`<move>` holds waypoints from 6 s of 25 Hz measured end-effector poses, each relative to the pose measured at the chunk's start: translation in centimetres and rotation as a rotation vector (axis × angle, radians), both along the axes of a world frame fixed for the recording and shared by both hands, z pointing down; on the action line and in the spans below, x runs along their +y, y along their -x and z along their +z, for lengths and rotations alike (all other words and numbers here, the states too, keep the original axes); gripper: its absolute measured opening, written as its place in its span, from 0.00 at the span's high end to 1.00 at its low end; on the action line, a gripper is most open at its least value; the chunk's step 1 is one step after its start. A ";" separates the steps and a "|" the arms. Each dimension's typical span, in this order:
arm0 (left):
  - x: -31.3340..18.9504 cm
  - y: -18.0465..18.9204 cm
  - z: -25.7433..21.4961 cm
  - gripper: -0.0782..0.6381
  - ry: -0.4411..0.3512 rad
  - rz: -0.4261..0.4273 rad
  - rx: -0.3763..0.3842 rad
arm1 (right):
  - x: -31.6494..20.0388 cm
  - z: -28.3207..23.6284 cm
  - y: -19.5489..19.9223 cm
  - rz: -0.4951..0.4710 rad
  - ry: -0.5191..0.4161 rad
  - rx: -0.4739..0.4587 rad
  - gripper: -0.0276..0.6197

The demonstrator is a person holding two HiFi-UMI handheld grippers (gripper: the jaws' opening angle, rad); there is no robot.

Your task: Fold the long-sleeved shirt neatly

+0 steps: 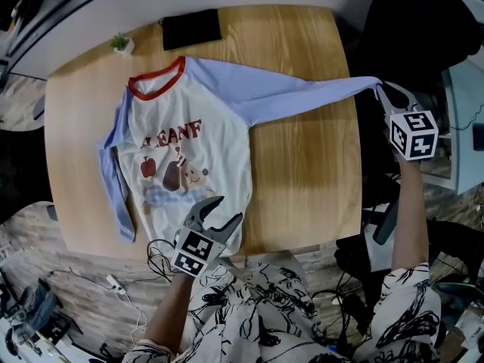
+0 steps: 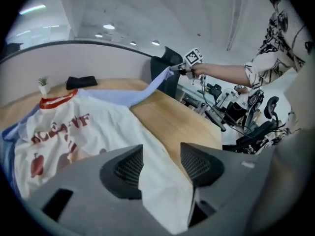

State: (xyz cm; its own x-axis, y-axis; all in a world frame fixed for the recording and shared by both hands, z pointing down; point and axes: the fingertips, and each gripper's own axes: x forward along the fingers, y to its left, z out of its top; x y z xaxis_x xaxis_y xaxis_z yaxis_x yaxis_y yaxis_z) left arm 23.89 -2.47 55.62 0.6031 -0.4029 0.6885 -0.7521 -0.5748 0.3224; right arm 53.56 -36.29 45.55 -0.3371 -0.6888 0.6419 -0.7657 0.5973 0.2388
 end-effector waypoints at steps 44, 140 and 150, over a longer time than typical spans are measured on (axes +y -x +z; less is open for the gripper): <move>5.8 12.6 0.1 0.51 -0.006 -0.110 0.069 | 20.5 8.2 54.9 -0.782 0.202 -0.185 0.50; -3.7 53.1 -16.6 0.86 -0.517 -0.563 -0.066 | 40.4 14.5 53.7 -0.443 0.424 -0.039 0.44; -14.6 46.6 -28.1 0.86 -0.717 -0.388 -0.087 | 40.3 16.1 53.0 -0.412 0.476 -0.082 0.44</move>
